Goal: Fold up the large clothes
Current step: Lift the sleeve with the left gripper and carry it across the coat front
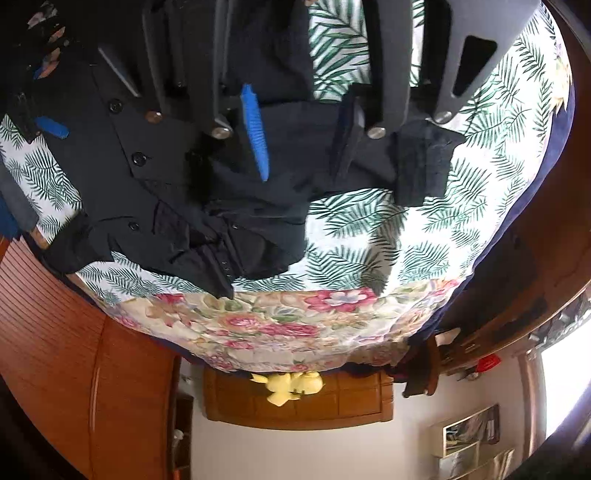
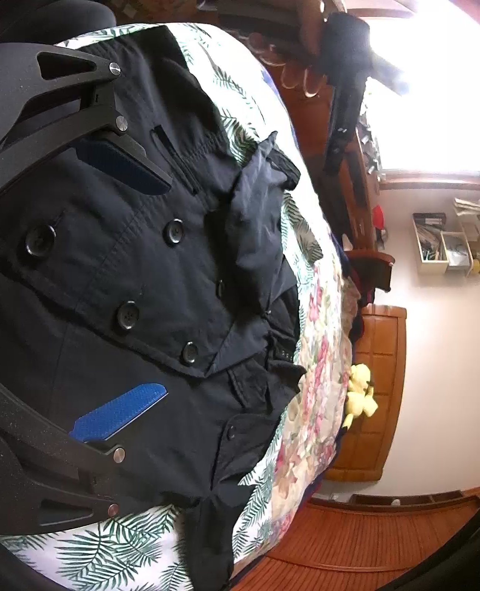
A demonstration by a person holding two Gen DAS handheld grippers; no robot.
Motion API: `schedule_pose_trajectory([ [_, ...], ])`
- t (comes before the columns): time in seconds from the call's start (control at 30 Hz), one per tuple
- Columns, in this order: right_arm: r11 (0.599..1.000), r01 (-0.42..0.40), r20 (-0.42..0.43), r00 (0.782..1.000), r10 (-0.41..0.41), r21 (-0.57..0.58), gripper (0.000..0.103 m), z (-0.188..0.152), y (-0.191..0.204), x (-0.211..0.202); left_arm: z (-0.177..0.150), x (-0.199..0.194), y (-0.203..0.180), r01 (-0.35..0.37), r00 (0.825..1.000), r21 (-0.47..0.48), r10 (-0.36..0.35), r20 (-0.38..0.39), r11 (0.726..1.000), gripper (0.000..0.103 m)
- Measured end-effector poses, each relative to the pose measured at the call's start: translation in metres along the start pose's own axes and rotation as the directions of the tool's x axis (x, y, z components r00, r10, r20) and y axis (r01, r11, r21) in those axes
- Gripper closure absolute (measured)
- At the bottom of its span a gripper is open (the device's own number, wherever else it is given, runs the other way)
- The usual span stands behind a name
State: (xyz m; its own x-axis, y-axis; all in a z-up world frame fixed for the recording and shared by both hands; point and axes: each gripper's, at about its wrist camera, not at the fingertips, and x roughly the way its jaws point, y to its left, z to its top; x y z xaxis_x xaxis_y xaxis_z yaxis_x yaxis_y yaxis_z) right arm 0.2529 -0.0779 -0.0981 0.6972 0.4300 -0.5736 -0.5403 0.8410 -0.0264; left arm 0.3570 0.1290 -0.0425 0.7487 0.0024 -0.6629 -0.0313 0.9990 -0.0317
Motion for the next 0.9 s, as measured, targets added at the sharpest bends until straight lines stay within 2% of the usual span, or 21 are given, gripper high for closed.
schedule_pose_trajectory([
  [0.33, 1.0, -0.012, -0.034, 0.999, 0.012, -0.002, 0.0, -0.004, 0.006, 0.017, -0.027, 0.045, 0.073, -0.131, 0.989, -0.069, 0.125, -0.08, 0.989, 0.064],
  [0.57, 1.0, -0.017, -0.051, 0.999, 0.017, 0.0, 0.0, -0.007, 0.006, 0.024, -0.055, 0.076, 0.121, -0.225, 0.97, -0.171, 0.205, -0.129, 0.959, 0.063],
  [0.7, 1.0, -0.016, -0.05, 0.999, 0.016, -0.003, 0.0, -0.006, 0.007, 0.026, -0.065, 0.083, 0.141, -0.213, 0.973, -0.248, 0.183, -0.139, 0.945, 0.063],
  [0.9, 1.0, -0.02, -0.06, 0.998, 0.02, -0.011, 0.0, -0.006, 0.008, 0.028, -0.067, 0.101, 0.158, -0.203, 0.973, -0.31, 0.157, -0.167, 0.929, 0.063],
])
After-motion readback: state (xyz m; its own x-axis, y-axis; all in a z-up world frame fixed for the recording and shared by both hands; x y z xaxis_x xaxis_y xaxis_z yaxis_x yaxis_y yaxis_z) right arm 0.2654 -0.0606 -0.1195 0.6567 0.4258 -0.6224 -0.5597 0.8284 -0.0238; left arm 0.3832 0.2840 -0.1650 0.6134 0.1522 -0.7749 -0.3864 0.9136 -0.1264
